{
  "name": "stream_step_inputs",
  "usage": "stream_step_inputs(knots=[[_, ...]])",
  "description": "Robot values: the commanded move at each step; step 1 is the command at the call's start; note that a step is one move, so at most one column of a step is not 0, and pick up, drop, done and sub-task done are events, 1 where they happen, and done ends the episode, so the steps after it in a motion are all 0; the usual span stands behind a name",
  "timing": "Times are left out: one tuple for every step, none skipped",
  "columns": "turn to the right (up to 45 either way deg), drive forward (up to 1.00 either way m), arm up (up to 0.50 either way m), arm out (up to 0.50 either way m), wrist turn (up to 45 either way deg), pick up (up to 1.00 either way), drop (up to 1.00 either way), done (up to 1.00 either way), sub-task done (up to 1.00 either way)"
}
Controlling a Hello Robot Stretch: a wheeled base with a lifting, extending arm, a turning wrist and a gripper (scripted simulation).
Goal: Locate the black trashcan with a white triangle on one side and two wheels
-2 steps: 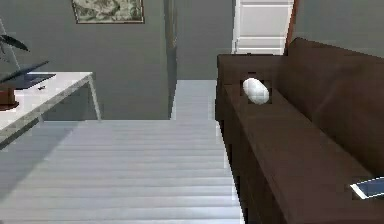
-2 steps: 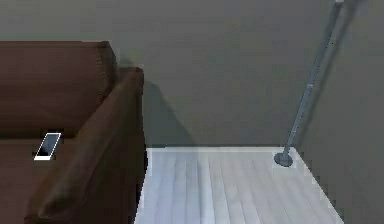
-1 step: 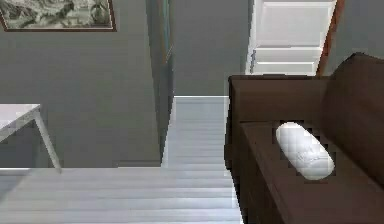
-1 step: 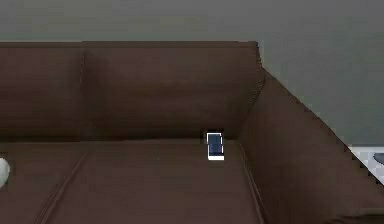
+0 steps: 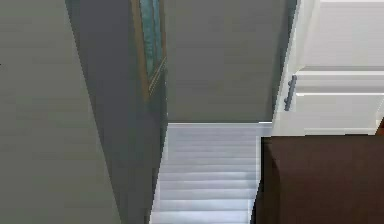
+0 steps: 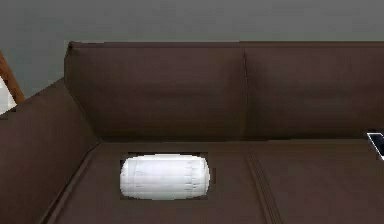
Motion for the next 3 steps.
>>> stream_step_inputs(knots=[[3.0,0.0,0.0,0.0,0.0,0.0,0.0,0.0,0.0],[0.0,1.0,0.0,0.0,0.0,0.0,0.0,0.0,0.0],[39.0,0.0,0.0,0.0,0.0,0.0,0.0,0.0,0.0]])
